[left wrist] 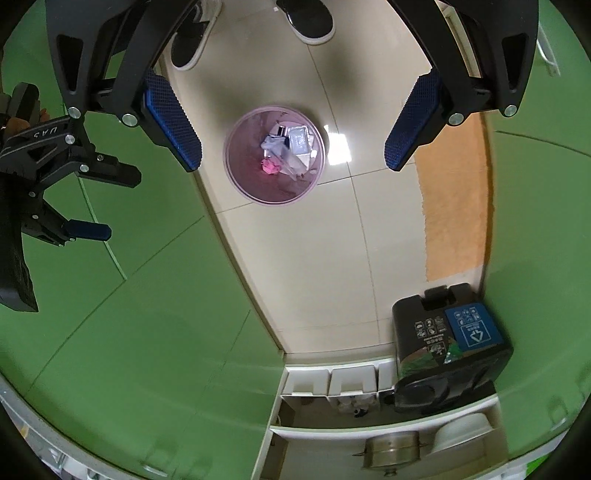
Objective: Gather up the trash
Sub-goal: 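Bring both tools back over the mat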
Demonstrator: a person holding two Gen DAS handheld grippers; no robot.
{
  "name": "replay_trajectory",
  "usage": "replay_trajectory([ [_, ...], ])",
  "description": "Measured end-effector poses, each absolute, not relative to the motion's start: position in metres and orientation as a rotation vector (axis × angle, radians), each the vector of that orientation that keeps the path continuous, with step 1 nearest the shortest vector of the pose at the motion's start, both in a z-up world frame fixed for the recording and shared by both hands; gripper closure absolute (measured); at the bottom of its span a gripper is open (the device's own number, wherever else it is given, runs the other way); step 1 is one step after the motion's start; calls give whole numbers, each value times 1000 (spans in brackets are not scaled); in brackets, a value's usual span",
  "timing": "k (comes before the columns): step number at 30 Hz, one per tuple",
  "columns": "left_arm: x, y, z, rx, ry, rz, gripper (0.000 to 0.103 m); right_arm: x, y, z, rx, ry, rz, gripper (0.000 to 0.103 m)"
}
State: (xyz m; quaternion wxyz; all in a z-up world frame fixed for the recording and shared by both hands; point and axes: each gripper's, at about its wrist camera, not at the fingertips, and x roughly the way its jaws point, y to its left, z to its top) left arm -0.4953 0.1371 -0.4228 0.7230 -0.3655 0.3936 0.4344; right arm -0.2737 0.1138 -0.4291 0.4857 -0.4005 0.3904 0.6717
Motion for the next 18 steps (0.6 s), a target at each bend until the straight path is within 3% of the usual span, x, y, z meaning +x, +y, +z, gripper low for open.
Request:
replay_trajectory([
  [9,-469,119,-302,-790,888,901,8,-243,82,-310,-915,989,1569,3],
  [18,-420,96,-132,-713,906,806,7,-174,23,-124,-790,1032,1452,3],
])
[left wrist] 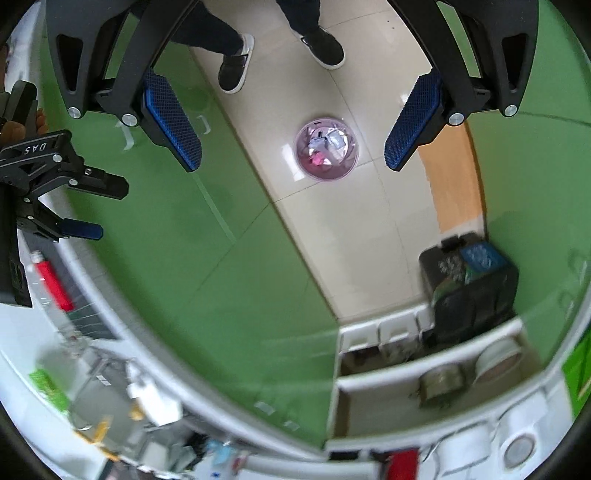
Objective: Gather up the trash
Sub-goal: 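Bring both tools back over the mat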
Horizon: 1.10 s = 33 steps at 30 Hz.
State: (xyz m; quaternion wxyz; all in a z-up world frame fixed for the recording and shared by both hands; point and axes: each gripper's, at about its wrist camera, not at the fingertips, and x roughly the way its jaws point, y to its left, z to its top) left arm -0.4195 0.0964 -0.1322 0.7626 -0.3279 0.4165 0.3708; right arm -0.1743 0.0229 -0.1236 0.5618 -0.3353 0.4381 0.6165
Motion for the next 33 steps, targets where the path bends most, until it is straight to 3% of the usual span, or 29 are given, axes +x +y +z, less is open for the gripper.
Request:
replay_trajectory([
  [6,-367,82,-54,-607,900,735,7,-110,-25,-38,-654,1009,1359,3],
  [11,-314,66,-12,-535,862,671,7,-54,-67,-6,-562,987,1281,3],
  [21,-177,16,14,-421,857,479,7,74,-167,8,-410,969,1072,3],
  [33,-54,-18,8,-332,911,341,7,150,-220,-9,-363,1013,980,3],
])
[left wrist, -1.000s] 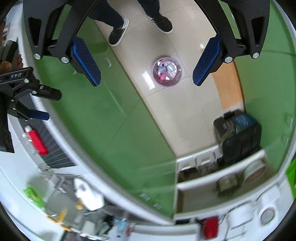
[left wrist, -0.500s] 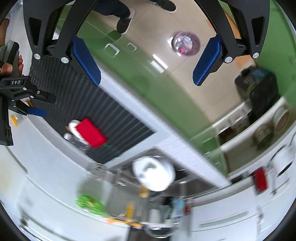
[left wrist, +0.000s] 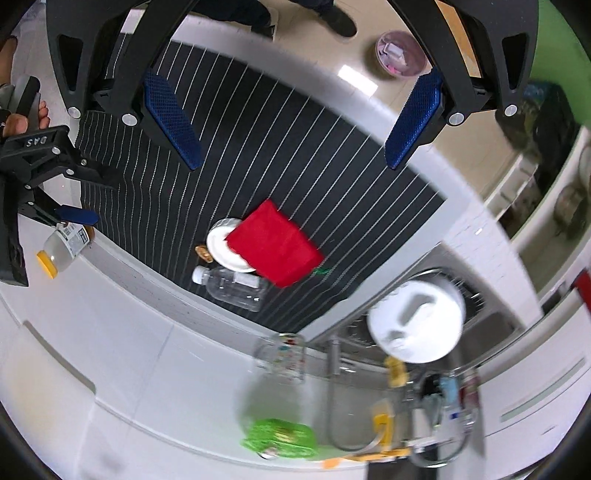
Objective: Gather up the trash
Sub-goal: 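Bring both tools back over the mat, then grasp the red cloth bag with the left tool while the right tool grasps the walnut shell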
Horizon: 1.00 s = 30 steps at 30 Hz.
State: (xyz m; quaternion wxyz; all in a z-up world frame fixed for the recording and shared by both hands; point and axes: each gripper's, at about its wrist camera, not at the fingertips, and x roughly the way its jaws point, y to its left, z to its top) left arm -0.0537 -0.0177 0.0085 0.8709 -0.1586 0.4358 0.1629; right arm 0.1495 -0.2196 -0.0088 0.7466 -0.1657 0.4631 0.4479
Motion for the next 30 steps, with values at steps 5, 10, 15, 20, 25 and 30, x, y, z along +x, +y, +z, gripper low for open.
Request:
replay_trajectory([
  [5,-7,-9,-5,-296,936,282,7,169,-218,-17,-342,1037,938,3],
  [10,34,3,-29,-254,974,210,7,187,-210,-24,-301,1068,869,3],
  [15,68,21,-64,-247,1034,162,7,203,-198,-43,-287,1115,820,3],
  [20,92,28,-94,-260,1076,118,8,213,-187,-60,-269,1158,793,3],
  [25,103,27,-111,-273,1098,83,22,221,-181,-69,-266,1184,777,3],
  [30,106,30,-118,-281,1100,85,37,228,-175,-76,-266,1200,773,3],
])
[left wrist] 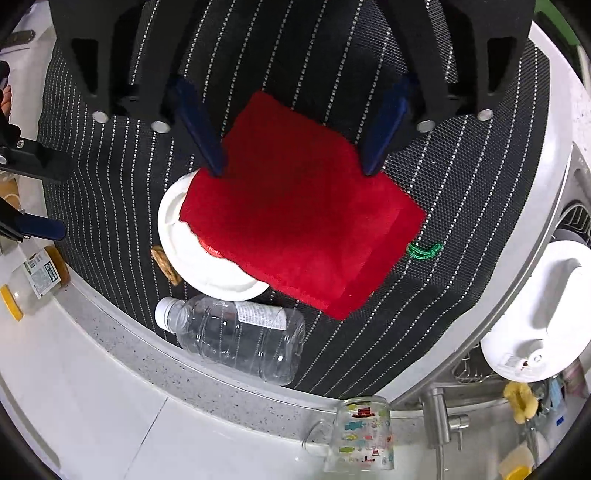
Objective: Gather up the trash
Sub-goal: 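Grasp the red cloth bag with the left tool while the right tool grasps the walnut shell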
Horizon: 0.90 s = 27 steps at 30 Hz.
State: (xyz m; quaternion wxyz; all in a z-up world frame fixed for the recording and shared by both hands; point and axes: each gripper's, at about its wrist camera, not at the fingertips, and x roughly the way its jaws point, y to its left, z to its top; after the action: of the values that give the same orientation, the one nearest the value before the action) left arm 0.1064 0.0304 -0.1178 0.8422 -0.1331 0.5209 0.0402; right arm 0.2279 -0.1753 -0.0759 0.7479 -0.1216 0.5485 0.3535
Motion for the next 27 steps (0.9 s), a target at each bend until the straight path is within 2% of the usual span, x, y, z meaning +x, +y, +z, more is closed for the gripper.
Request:
replay_trajectory([
  [2,106,33,-118,-276,1101,94,52,229,-172,-78,-268,1206,777,3],
  [3,105,35,-117,-277,1102,99,64,229,-172,-79,-269,1207,777,3],
  [6,105,39,-118,-286,1105,97,74,228,-167,-81,-272,1210,786,3],
  [9,104,41,-121,-299,1109,97,95,229,-163,-81,-282,1210,791,3],
  [13,103,43,-121,-316,1100,90,101,231,-161,-82,-289,1213,792,3],
  [27,86,64,-59,-317,979,136,102,242,-159,-82,-279,1195,778,3],
])
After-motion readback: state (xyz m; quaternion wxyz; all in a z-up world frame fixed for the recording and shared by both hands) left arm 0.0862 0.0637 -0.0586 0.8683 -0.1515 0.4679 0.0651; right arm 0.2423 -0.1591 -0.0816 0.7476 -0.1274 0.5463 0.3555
